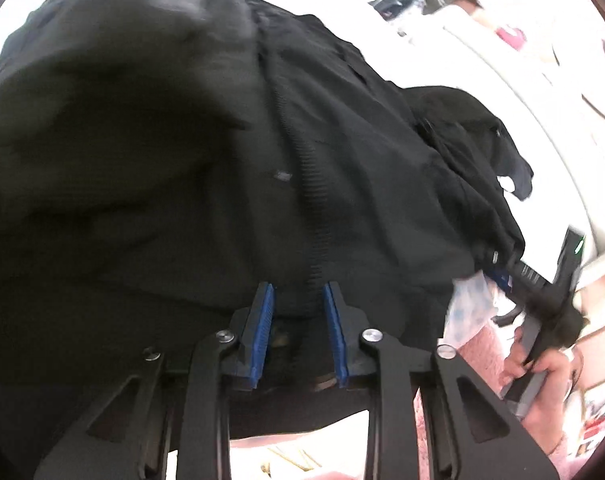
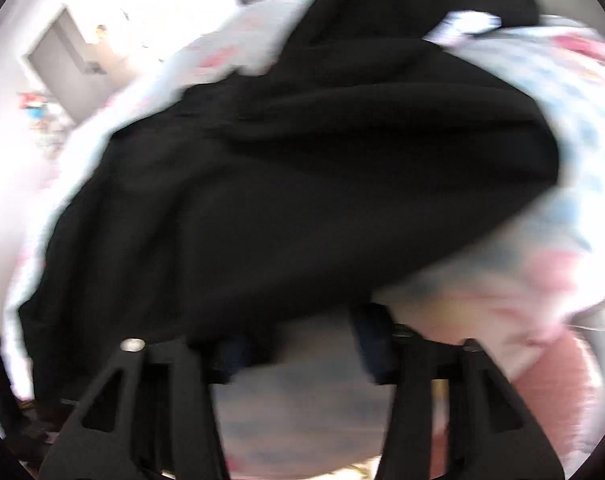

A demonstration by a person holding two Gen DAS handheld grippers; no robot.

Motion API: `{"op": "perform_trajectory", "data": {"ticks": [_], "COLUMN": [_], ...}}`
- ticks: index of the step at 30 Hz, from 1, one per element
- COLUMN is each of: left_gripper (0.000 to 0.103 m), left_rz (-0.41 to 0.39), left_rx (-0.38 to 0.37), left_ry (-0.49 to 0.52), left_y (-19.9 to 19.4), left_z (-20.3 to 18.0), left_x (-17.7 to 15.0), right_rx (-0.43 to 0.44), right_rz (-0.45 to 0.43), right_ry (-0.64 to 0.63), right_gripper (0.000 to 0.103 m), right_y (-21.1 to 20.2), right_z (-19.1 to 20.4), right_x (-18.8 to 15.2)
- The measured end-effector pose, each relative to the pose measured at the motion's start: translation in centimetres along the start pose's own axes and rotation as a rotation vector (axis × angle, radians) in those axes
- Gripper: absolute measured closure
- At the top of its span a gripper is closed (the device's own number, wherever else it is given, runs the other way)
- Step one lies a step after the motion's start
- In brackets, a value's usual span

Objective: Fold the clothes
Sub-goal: 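Regrip the jacket's zipper edge with the left gripper while the right gripper holds the hem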

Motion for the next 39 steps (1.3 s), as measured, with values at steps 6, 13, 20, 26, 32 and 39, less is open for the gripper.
{"op": "perform_trajectory", "data": {"ticks": [6,13,20,26,32,39], "left_gripper": [0.038,0.052,0.086,0.084,0.073,0.052], "left_rz": [0.124,0.137,0.03,-0.077,-0.066,-0.092], "left_rx": [-0.211,-0.154,-0.046,-0.07,-0.047,-0.164], "left_ry": [-0.076,-0.027,0.101,0.139,0.25,0.285], "left_y": [-0.5,2.5,0.5,-3.5,-5.5,-3.6], "left_z": [0.1,-2.2,-2.6,-4.1,-4.6,-8.5], "left_x": [-3.5,-3.9,-4.1,-0.4,1.0,3.0], "right_rx": [0.145,0.518,0.552,0.738,0.575,0.334], "right_rz": [0.008,0.233,0.309,0.112,0.194,0.158], "right_ry": [0.074,0.103,-0.044,-0.055,-0.123,-0.069], "right_gripper": [0.045,0.044,0.09,0.092,0.073,0.065], "right_y": [-3.3,-2.1,-0.8,-6.4,-5.0,-0.1], "right_z": [0.5,8.7,12.3,14.3,12.0,8.0], "right_x": [-0.8,-6.7,-11.0,-7.8,-5.9,-0.6]}}
Point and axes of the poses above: each gripper's, at about its wrist camera, not at the fingertips, and y roughly the way its jaws point, z to its left, x to its top, the point moved 6 cm from there along y, roughly the way its jaws point, and after that the axes turned 9 degrees about -z, right-handed, at the moved point
